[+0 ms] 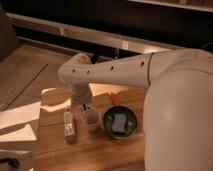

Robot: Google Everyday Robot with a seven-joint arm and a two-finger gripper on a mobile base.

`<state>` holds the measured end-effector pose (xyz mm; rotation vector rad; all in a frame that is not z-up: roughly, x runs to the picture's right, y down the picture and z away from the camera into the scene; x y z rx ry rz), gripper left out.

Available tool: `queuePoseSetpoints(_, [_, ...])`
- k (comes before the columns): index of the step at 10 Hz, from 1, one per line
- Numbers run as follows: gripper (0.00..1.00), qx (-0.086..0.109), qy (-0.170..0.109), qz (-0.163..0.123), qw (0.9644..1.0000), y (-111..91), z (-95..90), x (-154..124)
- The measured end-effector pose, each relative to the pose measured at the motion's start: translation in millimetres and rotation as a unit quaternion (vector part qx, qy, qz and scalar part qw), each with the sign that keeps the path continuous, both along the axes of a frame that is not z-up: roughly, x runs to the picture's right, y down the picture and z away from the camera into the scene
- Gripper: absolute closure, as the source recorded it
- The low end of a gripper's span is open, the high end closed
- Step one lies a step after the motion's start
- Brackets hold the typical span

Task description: Stand the bottle upright

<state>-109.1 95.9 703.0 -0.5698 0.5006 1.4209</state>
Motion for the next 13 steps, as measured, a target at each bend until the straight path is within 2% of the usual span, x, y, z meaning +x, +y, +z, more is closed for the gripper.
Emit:
queuePoseSetpoints(2, [0.35, 0.046, -0.025, -0.042, 0.9977, -25.4, 5.9, -14.1])
queuePoseSetpoints(3, [0.35, 0.08, -0.051, -0.084, 0.992, -45.8, 14.8, -32.5])
queuePoseSetpoints(5, [0.35, 0.109, -0.085, -0.126, 0.9824, -62.5, 26.3, -63.9])
queuePoseSetpoints(6, [0.35, 0.114, -0.089, -0.131, 0.9808, -66.0, 28.4, -67.9])
queuePoseSetpoints(9, [0.35, 0.113, -0.083, -0.131, 0.9814, -66.8, 29.7, -61.5])
queuePoseSetpoints(10, [0.35, 0.114, -0.081, -0.117, 0.9832, -67.4, 31.8, -61.4])
queuePoseSetpoints(11, [0.35, 0.115, -0.071, -0.094, 0.9864, -70.6, 41.1, -53.8])
queuePoseSetpoints(13, [0.35, 0.124, -0.064, -0.048, 0.989, -77.0, 63.2, -49.9])
